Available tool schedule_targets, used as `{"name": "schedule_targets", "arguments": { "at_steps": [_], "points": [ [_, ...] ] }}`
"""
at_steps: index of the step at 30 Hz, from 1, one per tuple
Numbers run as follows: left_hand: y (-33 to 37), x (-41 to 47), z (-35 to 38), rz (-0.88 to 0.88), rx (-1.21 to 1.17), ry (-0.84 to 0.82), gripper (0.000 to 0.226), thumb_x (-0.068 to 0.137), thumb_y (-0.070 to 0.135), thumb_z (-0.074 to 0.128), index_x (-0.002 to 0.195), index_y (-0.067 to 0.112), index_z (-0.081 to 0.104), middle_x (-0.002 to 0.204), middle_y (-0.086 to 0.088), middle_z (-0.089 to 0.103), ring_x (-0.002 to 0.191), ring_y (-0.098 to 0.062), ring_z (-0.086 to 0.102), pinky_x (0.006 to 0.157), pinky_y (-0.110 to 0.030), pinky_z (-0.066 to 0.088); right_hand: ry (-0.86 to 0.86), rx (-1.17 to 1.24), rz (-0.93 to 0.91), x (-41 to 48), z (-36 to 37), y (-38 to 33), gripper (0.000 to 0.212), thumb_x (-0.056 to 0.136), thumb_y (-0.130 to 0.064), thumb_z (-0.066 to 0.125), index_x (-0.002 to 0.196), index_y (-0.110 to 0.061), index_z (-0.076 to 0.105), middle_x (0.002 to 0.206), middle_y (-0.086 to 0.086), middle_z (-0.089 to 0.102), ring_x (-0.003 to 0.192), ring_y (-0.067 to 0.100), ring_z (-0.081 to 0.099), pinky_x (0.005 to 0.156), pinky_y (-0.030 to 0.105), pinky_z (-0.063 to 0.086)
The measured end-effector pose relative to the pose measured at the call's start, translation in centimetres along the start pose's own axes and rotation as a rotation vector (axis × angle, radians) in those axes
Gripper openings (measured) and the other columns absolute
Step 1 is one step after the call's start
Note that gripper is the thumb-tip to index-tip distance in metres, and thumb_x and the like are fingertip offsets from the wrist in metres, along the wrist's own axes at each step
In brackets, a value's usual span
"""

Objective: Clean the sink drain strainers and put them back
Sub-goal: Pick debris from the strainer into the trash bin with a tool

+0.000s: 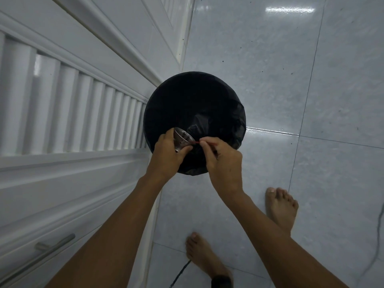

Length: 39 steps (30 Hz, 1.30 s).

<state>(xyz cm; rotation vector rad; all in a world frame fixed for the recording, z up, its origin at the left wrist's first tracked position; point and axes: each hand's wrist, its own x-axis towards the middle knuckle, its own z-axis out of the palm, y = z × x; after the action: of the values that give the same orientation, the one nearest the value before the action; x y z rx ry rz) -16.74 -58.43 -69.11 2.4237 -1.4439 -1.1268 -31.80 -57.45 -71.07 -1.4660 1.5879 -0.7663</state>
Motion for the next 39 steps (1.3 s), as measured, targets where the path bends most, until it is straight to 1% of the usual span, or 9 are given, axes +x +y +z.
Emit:
{"name": "schedule_targets", "arguments": {
  "at_steps": [4,9,13,19,21,24,27,31,39],
  "points": [
    [-0.2,-0.2,0.2,0.031,-0.019,0.012,0.071,0.089,0.028,0.077,0.149,0.013,0.04,0.14,-0.01,0.049,0.128,-0.025,0.052,0.108,-0.036,0.047,0.062,-0.017,0.057,0.4,-0.2,0.1,0.018,0.099,-0.02,0.063,0.113,-0.014,0.073,0.105,-0.001,0.075,0.096,0.01,0.069,0.094,0.026,0.056],
    [-0.5,-0.5,0.2,0.029,-0.054,0.105,0.092,0.083,0.017,0.081,0.156,0.018,0.025,0.148,-0.009,0.035,0.132,-0.023,0.047,0.099,-0.021,0.039,0.109,-0.007,0.035,0.5,-1.3,-0.8,0.02,0.1,-0.022,0.063,0.114,-0.014,0.073,0.105,-0.003,0.075,0.095,0.004,0.067,0.092,0.016,0.052],
    [0.2,-1.3,-0.3,0.064,-0.106,0.231,0.085,0.077,0.021,0.085,0.148,0.021,0.038,0.141,-0.005,0.039,0.125,-0.017,0.049,0.088,-0.004,0.036,0.103,0.037,0.037,0.2,-2.7,-1.9,0.018,0.1,-0.024,0.062,0.113,-0.017,0.072,0.102,-0.007,0.074,0.089,-0.004,0.065,0.087,0.011,0.052],
    [3.8,-4.0,-3.6,0.155,-0.154,0.332,0.075,0.077,0.028,0.086,0.14,0.021,0.046,0.133,0.002,0.053,0.122,-0.013,0.052,0.096,-0.015,0.043,0.148,0.03,-0.019,0.2,-6.2,-6.2,0.016,0.101,-0.023,0.06,0.111,-0.017,0.071,0.1,-0.01,0.071,0.086,-0.004,0.063,0.083,0.008,0.051],
    [5.7,-5.5,-5.3,0.173,-0.164,0.358,0.075,0.079,0.029,0.084,0.142,0.021,0.045,0.135,0.003,0.053,0.126,-0.013,0.051,0.101,-0.021,0.045,0.175,0.04,-0.039,0.4,-7.8,-8.5,0.016,0.101,-0.023,0.06,0.111,-0.016,0.072,0.101,-0.008,0.073,0.088,0.0,0.065,0.083,0.013,0.054],
    [9.2,-8.6,-8.7,0.197,-0.206,0.393,0.074,0.079,0.028,0.084,0.141,0.023,0.045,0.134,0.004,0.053,0.125,-0.011,0.05,0.099,-0.016,0.043,0.206,0.095,-0.067,0.7,-10.4,-13.1,0.016,0.102,-0.023,0.06,0.111,-0.016,0.072,0.102,-0.008,0.072,0.092,0.003,0.067,0.084,0.025,0.058],
    [13.1,-12.1,-13.0,0.227,-0.247,0.438,0.07,0.08,0.031,0.084,0.139,0.023,0.047,0.131,0.005,0.053,0.123,-0.012,0.052,0.1,-0.024,0.049,0.24,0.142,-0.104,0.6,-13.6,-18.8,0.015,0.102,-0.023,0.06,0.109,-0.017,0.072,0.101,-0.009,0.072,0.093,0.004,0.068,0.081,0.029,0.059],
    [18.3,-17.3,-19.2,0.229,-0.343,0.506,0.071,0.079,0.038,0.084,0.138,0.029,0.044,0.132,0.01,0.052,0.123,-0.008,0.051,0.092,-0.006,0.039,0.326,0.178,-0.154,-0.3,-18.4,-26.8,0.011,0.101,-0.023,0.059,0.107,-0.023,0.069,0.099,-0.011,0.069,0.089,0.002,0.066,0.075,0.027,0.058],
    [23.8,-27.7,-31.7,0.268,-0.467,0.688,0.078,0.075,0.038,0.085,0.139,0.033,0.04,0.132,0.014,0.052,0.124,-0.006,0.051,0.093,-0.008,0.043,0.363,0.285,-0.3,-4.5,-23.6,-43.2,0.016,0.103,-0.035,0.053,0.11,-0.026,0.064,0.102,-0.014,0.066,0.09,0.012,0.068,0.069,0.04,0.062]
  ]
}}
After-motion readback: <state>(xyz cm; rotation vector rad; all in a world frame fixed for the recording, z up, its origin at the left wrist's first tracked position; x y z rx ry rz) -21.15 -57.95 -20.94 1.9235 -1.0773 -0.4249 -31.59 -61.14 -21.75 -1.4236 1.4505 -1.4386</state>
